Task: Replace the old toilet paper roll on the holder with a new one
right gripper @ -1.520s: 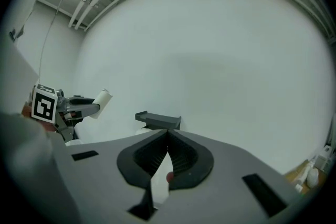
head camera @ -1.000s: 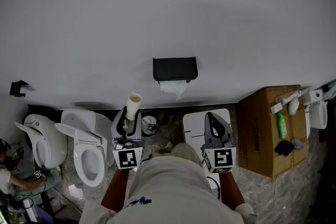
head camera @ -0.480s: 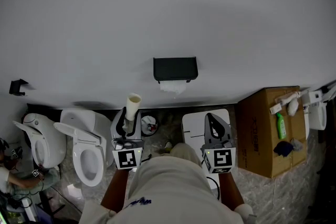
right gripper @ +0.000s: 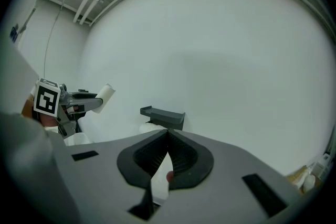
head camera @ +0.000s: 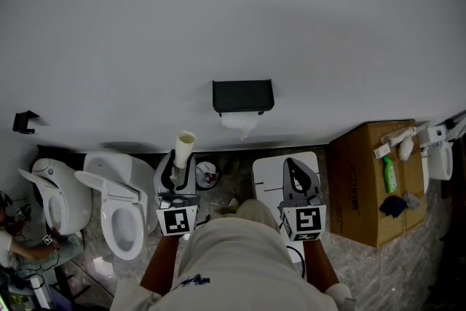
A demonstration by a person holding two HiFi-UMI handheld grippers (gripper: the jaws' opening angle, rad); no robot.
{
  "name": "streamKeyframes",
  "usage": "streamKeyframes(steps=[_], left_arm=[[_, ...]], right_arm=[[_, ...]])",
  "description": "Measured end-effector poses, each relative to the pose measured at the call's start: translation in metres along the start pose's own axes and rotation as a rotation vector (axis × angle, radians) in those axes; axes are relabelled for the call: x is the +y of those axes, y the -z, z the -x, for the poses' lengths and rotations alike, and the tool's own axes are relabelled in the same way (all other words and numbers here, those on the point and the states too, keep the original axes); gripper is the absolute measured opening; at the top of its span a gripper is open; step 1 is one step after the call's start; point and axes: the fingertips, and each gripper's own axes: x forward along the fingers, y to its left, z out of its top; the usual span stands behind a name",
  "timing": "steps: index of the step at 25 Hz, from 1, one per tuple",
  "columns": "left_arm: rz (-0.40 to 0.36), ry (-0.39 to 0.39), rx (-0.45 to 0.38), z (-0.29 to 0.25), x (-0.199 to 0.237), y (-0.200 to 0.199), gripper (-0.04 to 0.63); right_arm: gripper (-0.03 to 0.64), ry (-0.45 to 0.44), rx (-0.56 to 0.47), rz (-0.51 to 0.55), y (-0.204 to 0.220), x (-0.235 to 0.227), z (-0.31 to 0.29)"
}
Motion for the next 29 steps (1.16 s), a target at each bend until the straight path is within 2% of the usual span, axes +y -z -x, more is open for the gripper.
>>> streamKeyframes(steps=[29], left_arm=[[0.028,0.017,0.010,-0.002,-0.008,0.013,0.173]], right_arm=[[0.003,0.024,0.020,0.025,0.008,-0.004,0.005]])
